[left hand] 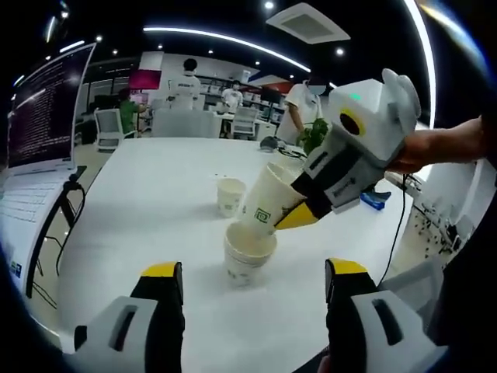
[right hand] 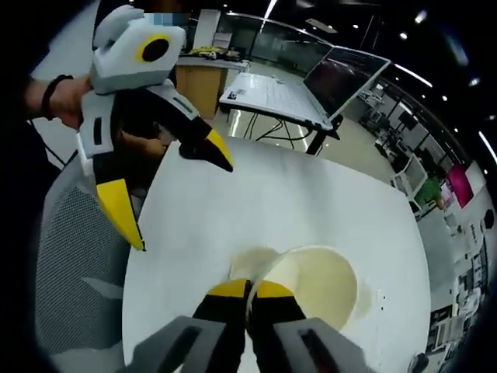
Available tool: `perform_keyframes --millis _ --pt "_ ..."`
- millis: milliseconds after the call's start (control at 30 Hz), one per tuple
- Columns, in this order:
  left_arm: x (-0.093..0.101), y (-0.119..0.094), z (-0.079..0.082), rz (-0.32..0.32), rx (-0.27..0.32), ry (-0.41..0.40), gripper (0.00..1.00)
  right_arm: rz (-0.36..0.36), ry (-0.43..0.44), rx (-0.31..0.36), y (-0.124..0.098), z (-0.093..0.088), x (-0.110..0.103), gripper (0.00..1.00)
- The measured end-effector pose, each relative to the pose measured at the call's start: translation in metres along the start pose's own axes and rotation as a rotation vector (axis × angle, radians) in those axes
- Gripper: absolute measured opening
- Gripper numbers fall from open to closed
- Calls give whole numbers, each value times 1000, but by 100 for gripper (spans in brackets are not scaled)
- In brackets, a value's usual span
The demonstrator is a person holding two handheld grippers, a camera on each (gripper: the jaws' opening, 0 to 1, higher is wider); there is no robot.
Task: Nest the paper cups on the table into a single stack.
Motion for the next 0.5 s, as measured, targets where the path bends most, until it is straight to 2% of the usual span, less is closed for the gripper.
perform_keyframes --millis 500 --pt "-3 -1 -3 4 -4 -8 72 31 -22 -15 7 5 -5 0"
Point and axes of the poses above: the point that each gripper's makers call its tool centre point, and the gripper's own axes: y roughly forward along the fingers, x roughly to its right, z roughly out of its top, the point moved 8 cm from there along -y, roughly backward along the fingers, and after that the axes turned 13 degrees about -y, right-handed, at the moved point
